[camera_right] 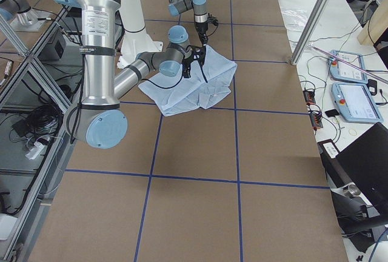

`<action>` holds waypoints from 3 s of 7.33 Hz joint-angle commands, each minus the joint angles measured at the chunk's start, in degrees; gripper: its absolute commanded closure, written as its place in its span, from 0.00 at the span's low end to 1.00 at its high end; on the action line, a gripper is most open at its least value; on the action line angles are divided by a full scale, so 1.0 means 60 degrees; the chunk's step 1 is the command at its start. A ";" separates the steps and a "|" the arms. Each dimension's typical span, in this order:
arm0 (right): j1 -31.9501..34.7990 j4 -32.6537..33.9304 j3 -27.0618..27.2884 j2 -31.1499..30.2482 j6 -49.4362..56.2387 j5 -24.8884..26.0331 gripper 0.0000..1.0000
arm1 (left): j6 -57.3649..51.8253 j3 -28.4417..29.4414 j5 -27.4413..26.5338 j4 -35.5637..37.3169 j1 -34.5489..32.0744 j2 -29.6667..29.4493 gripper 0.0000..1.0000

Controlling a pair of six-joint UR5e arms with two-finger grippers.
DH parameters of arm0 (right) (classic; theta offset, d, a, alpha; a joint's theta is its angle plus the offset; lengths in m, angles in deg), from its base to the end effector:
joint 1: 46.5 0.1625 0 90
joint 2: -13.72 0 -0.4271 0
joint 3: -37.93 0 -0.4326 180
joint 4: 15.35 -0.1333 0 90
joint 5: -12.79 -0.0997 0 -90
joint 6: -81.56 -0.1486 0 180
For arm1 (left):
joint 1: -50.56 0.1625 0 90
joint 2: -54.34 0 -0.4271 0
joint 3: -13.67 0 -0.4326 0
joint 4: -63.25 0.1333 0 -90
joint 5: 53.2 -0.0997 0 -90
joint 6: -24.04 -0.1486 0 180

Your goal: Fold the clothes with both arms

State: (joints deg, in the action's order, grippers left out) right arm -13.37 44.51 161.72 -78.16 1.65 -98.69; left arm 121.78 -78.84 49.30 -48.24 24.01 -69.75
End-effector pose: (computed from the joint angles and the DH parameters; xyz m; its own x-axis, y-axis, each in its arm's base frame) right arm -0.3941 -0.3514 0.3374 0.4281 0.0847 0.8998 -0.1653 0.9861 -0.0142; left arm 0.6369 -0.4313 0.2503 0.4319 -0.3628 -0.8257 0.3332 0.9149 -0.2277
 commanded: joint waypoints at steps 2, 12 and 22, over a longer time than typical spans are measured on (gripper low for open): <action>0.0045 0.0000 -0.0022 -0.0008 0.0002 0.0309 0.00 | -0.0611 0.0578 -0.0162 -0.0021 -0.1065 -0.0103 1.00; 0.0045 -0.0029 -0.0125 0.0079 0.0002 0.0356 0.00 | -0.1993 0.6762 -0.1555 -0.4884 -0.2562 -0.3342 0.73; -0.2660 0.5580 -0.1733 0.4677 0.1070 0.3545 0.00 | -0.4967 0.0717 0.0833 -0.2293 -0.3808 0.1313 0.00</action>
State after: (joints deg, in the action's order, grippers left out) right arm -25.81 74.55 153.37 -53.16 6.72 -81.24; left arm 92.31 -69.19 53.89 -64.03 1.29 -65.54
